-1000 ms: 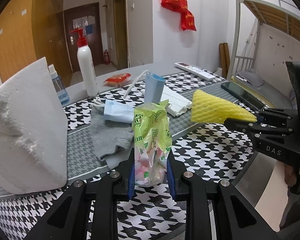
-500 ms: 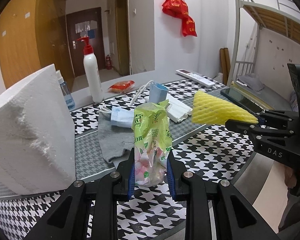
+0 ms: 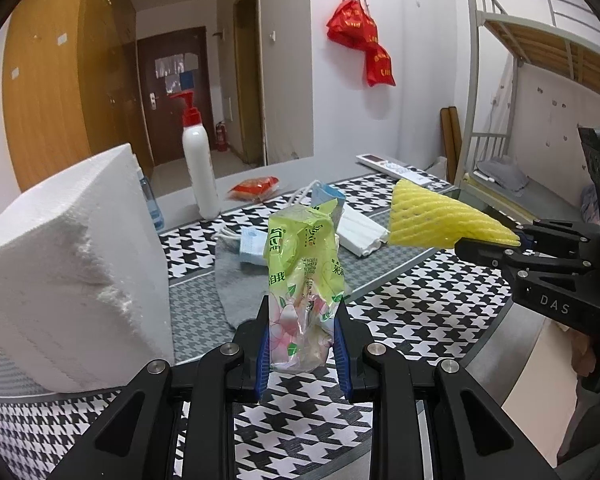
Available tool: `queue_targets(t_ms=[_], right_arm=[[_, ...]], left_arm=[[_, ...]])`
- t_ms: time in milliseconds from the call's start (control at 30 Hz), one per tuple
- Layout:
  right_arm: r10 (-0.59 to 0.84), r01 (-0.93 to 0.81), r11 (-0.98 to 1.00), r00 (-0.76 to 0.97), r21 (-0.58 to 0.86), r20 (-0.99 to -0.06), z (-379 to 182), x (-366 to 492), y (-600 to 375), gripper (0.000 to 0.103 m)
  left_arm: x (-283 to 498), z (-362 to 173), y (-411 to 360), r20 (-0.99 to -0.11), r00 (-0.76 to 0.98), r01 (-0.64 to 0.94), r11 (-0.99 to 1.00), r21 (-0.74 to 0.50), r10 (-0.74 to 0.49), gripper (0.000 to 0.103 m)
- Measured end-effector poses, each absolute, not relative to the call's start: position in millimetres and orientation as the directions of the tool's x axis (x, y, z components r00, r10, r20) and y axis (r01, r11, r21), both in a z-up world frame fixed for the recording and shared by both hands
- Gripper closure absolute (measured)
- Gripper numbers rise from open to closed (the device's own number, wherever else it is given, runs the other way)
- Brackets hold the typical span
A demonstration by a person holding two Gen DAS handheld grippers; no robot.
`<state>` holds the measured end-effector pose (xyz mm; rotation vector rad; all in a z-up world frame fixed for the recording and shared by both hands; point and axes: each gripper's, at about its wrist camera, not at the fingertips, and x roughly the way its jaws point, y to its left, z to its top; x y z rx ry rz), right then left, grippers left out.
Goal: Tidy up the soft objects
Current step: 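Close the left tool on the green snack bag while the right tool grasps the yellow foam net, then lift both held items and carry them over the white foam box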
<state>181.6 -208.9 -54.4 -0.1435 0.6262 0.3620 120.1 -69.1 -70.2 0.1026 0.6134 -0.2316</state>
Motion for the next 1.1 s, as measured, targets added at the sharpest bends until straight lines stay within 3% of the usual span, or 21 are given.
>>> queue_targets(t_ms=[1100], right_arm=[[0.354,-0.412,0.911,0.800,-0.015,-0.485,-18,180,-181,0.076]], left_arm=[[102,-29,-35,-0.458,0.875,0.211,0.975,0.069,-0.157,0.075]])
